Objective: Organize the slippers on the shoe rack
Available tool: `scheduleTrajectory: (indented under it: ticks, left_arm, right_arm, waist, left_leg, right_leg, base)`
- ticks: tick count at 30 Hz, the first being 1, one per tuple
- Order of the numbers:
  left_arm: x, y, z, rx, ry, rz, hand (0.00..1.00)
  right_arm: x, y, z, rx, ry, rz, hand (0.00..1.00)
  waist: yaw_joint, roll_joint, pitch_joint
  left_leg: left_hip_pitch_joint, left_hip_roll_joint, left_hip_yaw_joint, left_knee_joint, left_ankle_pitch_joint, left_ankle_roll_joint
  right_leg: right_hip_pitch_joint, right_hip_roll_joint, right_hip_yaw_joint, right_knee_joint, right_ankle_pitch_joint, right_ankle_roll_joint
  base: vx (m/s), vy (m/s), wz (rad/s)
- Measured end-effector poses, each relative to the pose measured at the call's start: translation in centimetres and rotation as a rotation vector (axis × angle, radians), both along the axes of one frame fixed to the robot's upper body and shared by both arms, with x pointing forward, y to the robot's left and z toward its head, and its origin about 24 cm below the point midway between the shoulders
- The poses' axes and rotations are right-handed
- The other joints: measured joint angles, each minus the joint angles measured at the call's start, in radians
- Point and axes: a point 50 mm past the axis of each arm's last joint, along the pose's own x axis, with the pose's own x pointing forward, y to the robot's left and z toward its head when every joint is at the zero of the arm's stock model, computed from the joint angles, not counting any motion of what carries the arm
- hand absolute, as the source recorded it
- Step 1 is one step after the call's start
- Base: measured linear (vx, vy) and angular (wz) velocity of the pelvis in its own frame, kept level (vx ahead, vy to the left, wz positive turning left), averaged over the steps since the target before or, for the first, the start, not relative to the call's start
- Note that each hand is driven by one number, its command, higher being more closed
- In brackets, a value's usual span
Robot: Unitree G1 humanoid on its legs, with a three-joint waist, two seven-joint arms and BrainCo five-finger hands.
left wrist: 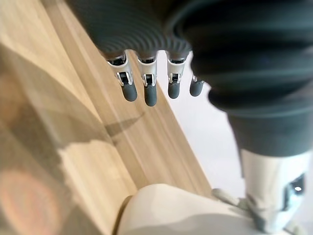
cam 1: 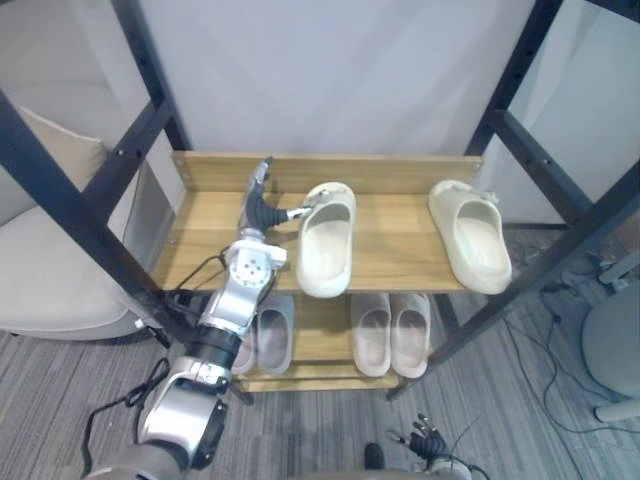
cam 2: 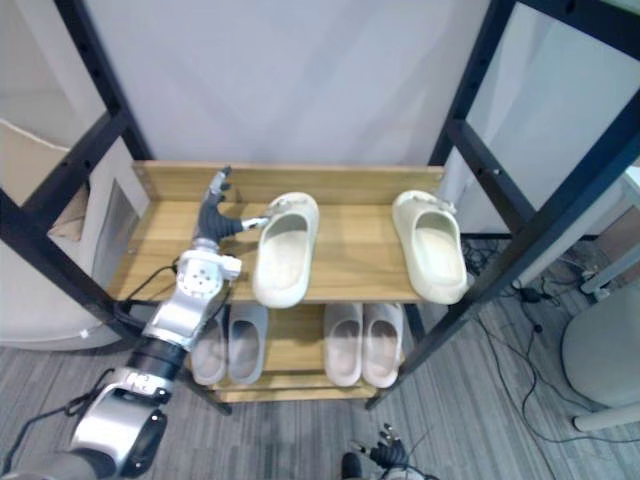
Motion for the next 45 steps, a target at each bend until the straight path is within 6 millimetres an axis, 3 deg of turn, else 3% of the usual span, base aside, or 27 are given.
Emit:
scheduleTrajectory:
  ticks: [16, 45]
  left_arm:
    - [-0.3, -0.2, 0.2, -0.059, -0.016, -0.013, 0.00]
    - [-2.1, -5.6, -0.8, -0.044, 0.008, -0.249, 0.00]
  right_arm:
    - [0.1, 0.0, 0.0, -0.002, -0.006, 0.002, 0.00]
    - [0.4, 0.0, -0.2, -0.002, 0.014, 0.009, 0.00]
  waist:
    - [0.000, 0.001, 0.004]
    - [0.000, -0.005, 0.017]
  left_leg:
    - [0.000, 0.000, -0.010, 0.000, 0.000, 0.000]
    - [0.017, -0.001, -0.031, -0.002, 0.000, 0.001]
  right_leg:
    - [0.005, 0.000, -0.009, 0.000, 0.000, 0.000]
    - [0.032, -0.002, -0.035, 0.000, -0.002, -0.003]
  base:
    - [0.00, 0.000, 0.01]
    - [0.00, -0.004, 0.02]
